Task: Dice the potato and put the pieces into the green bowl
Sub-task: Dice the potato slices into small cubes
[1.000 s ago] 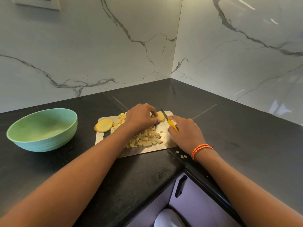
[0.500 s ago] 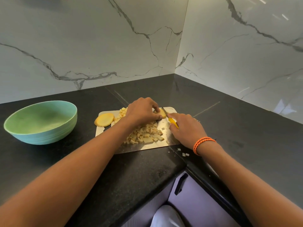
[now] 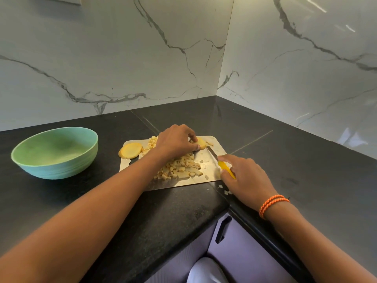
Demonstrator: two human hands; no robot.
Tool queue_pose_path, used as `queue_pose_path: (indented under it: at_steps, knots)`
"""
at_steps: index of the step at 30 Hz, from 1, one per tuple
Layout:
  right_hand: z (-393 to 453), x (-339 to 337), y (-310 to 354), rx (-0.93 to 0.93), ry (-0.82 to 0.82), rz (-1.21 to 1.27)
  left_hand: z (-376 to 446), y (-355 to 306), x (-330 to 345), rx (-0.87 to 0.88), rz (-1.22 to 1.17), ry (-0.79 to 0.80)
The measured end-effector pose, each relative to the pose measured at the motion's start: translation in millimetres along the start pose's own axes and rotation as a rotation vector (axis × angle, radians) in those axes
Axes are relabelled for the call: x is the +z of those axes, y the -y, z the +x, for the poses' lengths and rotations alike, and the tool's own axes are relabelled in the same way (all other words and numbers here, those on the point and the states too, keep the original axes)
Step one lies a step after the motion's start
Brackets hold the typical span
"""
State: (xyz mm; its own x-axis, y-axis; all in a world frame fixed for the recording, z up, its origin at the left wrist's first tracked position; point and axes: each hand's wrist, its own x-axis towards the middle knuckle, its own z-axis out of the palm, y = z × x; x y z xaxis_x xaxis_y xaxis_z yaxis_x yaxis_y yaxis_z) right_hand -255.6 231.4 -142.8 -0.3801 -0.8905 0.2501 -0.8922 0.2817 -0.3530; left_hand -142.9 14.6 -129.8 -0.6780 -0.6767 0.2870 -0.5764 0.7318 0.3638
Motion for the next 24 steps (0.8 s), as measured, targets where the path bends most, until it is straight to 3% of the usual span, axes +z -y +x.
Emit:
queue_pose_path:
  at_steps: [6,24]
  knots:
    - [18,2,14,0.019,-0.181,0.071,6,6,1,-0.041,0.000,0.002]
    - [57,17,26,0.010,-0.036,-0.078,16,10,8,-0.063,-0.032,0.004]
